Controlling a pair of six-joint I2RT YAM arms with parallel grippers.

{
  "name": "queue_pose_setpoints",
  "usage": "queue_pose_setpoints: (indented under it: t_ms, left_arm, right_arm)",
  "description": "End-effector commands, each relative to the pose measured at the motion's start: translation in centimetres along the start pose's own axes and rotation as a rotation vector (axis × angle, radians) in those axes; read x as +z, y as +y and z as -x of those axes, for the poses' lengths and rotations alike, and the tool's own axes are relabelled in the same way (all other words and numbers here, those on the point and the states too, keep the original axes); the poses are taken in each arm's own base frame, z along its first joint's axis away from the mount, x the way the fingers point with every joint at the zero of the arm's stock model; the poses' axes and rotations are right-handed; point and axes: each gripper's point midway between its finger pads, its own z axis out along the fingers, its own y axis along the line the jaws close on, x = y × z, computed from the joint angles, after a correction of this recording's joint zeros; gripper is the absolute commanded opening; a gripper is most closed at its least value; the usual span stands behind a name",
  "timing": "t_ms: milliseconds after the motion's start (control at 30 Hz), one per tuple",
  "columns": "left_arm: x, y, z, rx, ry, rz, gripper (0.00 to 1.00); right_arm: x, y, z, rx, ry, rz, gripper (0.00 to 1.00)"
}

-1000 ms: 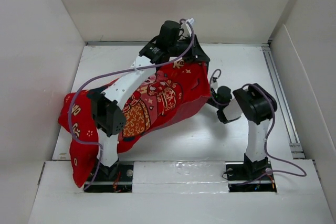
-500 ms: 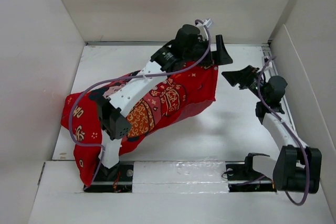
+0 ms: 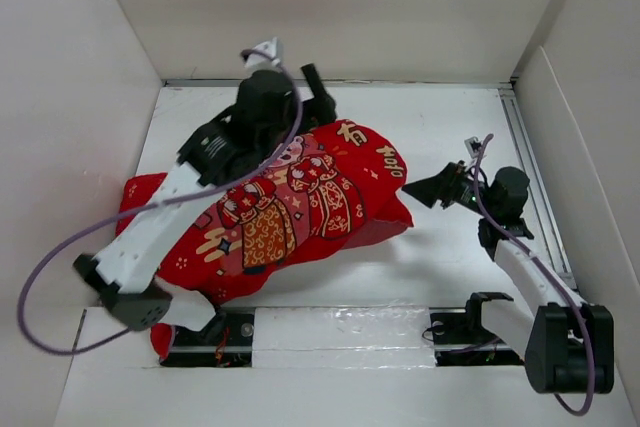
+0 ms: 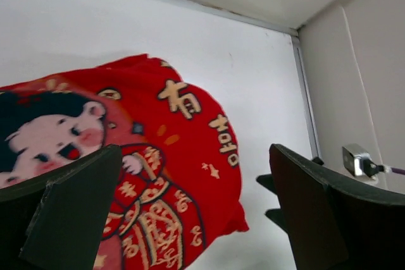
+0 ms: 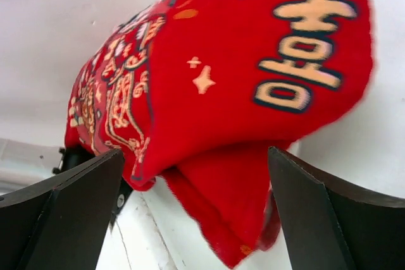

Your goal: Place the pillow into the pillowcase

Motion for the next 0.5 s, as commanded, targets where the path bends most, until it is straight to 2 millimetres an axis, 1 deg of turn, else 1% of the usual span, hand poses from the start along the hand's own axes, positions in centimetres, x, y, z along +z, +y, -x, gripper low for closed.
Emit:
queue_pose_setpoints:
  t_ms: [0, 33, 67, 100, 133, 167, 200, 233, 267, 300, 333, 367, 400, 433, 467]
  left_arm:
    - [-2.3, 6.2, -1.2, -0.02, -0.036, 0.165, 1.0]
    - [-1.7, 8.9, -4.0, -0.038, 0.015, 0.236, 1.0]
    - [-1.7, 10.2, -4.9, -0.058, 0.017, 0.269, 1.0]
    - [-2.4, 11.3, -5.4, -0.077, 0.015, 0.281, 1.0]
    - [-2.2, 13.7, -7.9, -0.059, 0.053, 0.348, 1.0]
    - [-2.2, 14.4, -9.0, -0.09, 0.063, 0.367, 1.0]
    - [-2.3, 15.1, -9.9, -0.091, 0.075, 0.382, 1.0]
    - [-2.4, 15.8, -10.6, -0.083, 0.087, 0.394, 1.0]
    - [-2.2, 17.0, -12.3, -0.071, 0.116, 0.427, 1.0]
    - [-2.2, 17.5, -12.9, -0.062, 0.129, 0.44, 1.0]
    - [-2.0, 17.6, -13.2, -0.061, 0.129, 0.44, 1.0]
    - [-1.7, 17.7, -13.1, -0.064, 0.116, 0.44, 1.0]
    - [-1.5, 18.2, -13.6, -0.051, 0.122, 0.461, 1.0]
    - [-1.1, 18.3, -13.5, -0.058, 0.115, 0.464, 1.0]
    - [-0.5, 18.8, -13.7, -0.043, 0.119, 0.488, 1.0]
  right_arm:
    - [0.9, 1.4, 0.8, -0.124, 0.022, -0.009, 1.0]
    - [1.3, 0.2, -0.3, -0.072, 0.053, -0.078, 1.0]
    - [1.5, -0.7, -0.9, -0.04, 0.07, -0.114, 1.0]
    - [1.6, -1.9, -1.7, 0.001, 0.095, -0.148, 1.0]
    - [1.7, -2.6, -3.2, 0.04, 0.133, -0.174, 1.0]
    - [1.7, -3.0, -4.9, 0.048, 0.185, -0.19, 1.0]
    - [1.6, -3.7, -6.2, 0.052, 0.218, -0.219, 1.0]
    - [1.3, -4.2, -7.1, 0.038, 0.236, -0.247, 1.0]
    - [1.0, -4.6, -7.9, 0.037, 0.241, -0.284, 1.0]
    - [0.4, -5.0, -9.0, 0.045, 0.246, -0.301, 1.0]
    - [0.2, -4.2, -8.7, 0.022, 0.222, -0.288, 1.0]
    - [0.1, -4.3, -8.5, 0.004, 0.201, -0.305, 0.99]
    - [0.2, -3.9, -8.2, 0.0, 0.186, -0.302, 0.94]
    - [0.3, -3.5, -8.2, -0.012, 0.184, -0.293, 0.84]
    - [0.2, -3.4, -7.9, -0.011, 0.172, -0.297, 0.45]
